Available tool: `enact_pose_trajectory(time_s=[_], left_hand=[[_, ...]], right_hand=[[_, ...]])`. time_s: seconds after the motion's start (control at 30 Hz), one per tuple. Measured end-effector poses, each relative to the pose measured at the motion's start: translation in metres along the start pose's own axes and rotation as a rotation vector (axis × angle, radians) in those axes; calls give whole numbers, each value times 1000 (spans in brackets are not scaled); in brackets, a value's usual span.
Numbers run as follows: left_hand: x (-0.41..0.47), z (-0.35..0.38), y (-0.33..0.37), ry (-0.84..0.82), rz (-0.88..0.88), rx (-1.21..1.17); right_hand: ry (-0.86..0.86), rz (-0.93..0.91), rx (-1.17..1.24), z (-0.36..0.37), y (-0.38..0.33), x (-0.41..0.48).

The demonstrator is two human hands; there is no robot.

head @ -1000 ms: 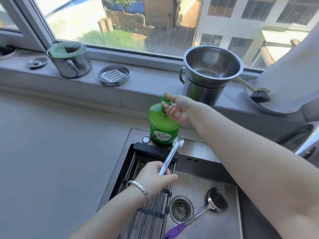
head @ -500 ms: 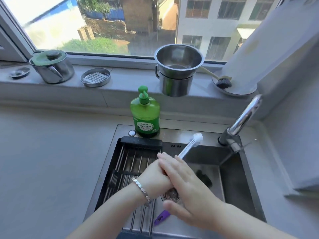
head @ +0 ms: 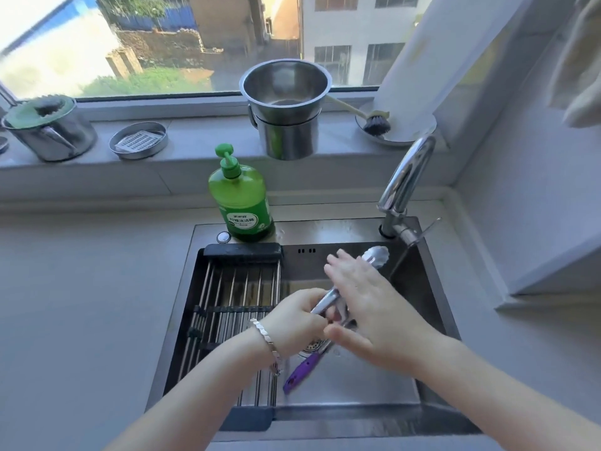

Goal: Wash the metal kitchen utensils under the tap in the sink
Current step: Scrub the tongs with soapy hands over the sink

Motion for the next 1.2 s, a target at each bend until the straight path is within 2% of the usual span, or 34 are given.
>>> enact_pose_trajectory(time_s=[0.1, 0.23, 0.4, 0.5, 0.53, 0.63, 0.7, 0.8, 0.83, 0.97, 1.0, 1.1, 1.2], left_hand=[[1, 6, -3, 21, -9, -56], [1, 6, -8, -47, -46, -106], [-1, 8, -13, 41, -28, -111], [-1, 6, -17, 15, -33, -113], [-1, 6, -18, 18, -22, -108], [-4, 9, -19, 54, -6, -116], [-4, 9, -24, 63, -19, -152], [-3, 8, -27, 76, -36, -177], [-4, 7, -28, 86, -25, -166], [-9, 7, -27, 133, 35, -137], [-9, 6, -28, 141, 40, -138], [-10, 2, -32, 135, 40, -139], [-14, 1, -34, 127, 38, -106]], right_hand=[[-33, -91, 81, 9, -15, -7], [-16, 71, -56, -2, 10, -16], [-37, -123, -34, 14, -14, -24], [9, 81, -32, 5, 5, -26], [9, 89, -26, 5, 4, -26], [-71, -63, -21, 19, -23, -24], [-2, -99, -58, 23, -21, -23], [95, 140, -39, 14, 0, -25], [93, 138, -32, 12, -2, -23], [-1, -90, -36, 25, -21, -23], [28, -75, -55, 23, -12, -24], [137, 192, -32, 6, 13, -26], [52, 66, -86, 12, 6, -24]])
Point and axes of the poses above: each hand's wrist, its own x-axis towards the middle knuckle, its own z-axis out of the palm, y = z × x, the point moved 1 cm from there along x, towards the middle knuckle, and after that the axes turned 13 degrees about -z, right-handed, at the moved point
